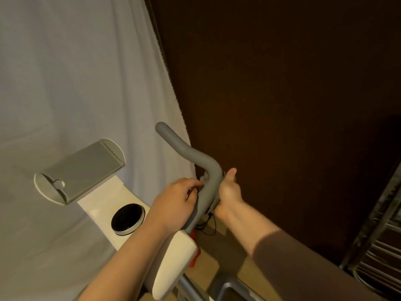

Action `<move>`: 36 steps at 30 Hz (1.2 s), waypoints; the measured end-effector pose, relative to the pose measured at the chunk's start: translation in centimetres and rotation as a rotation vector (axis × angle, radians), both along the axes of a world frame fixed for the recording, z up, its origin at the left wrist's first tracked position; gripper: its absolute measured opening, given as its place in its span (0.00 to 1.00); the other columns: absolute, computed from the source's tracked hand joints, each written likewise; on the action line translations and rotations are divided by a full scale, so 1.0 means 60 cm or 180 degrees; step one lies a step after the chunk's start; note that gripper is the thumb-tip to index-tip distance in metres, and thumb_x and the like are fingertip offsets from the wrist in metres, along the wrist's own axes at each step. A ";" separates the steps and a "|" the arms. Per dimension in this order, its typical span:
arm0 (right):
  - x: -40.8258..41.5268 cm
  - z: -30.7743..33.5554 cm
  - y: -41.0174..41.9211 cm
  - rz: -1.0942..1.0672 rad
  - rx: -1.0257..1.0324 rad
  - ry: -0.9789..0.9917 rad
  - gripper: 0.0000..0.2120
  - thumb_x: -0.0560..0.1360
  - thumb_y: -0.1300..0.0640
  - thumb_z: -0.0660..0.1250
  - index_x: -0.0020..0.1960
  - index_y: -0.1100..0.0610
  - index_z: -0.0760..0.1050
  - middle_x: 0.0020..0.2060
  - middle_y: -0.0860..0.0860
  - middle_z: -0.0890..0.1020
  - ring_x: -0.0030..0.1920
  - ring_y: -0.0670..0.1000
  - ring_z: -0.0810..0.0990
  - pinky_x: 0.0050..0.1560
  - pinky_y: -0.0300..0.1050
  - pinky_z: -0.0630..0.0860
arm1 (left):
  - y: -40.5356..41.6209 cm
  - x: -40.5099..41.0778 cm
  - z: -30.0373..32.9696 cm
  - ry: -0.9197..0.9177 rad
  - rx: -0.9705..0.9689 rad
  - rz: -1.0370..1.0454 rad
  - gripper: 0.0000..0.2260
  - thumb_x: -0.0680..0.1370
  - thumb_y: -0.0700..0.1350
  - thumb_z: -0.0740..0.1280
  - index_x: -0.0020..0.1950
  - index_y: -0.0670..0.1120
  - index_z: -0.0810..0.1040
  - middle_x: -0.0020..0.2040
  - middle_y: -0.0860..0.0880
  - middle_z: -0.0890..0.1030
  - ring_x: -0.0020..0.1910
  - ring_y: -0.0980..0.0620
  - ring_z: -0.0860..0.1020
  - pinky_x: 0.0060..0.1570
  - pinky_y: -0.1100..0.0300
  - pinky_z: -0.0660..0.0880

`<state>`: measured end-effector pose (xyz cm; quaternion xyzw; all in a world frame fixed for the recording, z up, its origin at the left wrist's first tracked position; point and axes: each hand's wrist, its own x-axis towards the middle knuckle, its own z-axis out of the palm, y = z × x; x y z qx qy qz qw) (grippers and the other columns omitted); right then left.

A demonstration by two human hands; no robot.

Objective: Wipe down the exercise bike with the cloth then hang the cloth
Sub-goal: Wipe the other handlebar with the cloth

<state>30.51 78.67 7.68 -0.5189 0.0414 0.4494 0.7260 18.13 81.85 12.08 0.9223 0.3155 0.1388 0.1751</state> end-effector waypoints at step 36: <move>0.045 0.083 0.067 0.2133 -0.1648 -0.5266 0.25 0.83 0.42 0.46 0.78 0.46 0.50 0.75 0.53 0.60 0.70 0.58 0.66 0.64 0.52 0.67 | 0.077 -0.067 0.029 0.0053 -0.0448 -0.0090 0.08 0.81 0.51 0.62 0.55 0.59 0.80 0.51 0.62 0.81 0.48 0.62 0.77 0.53 0.58 0.76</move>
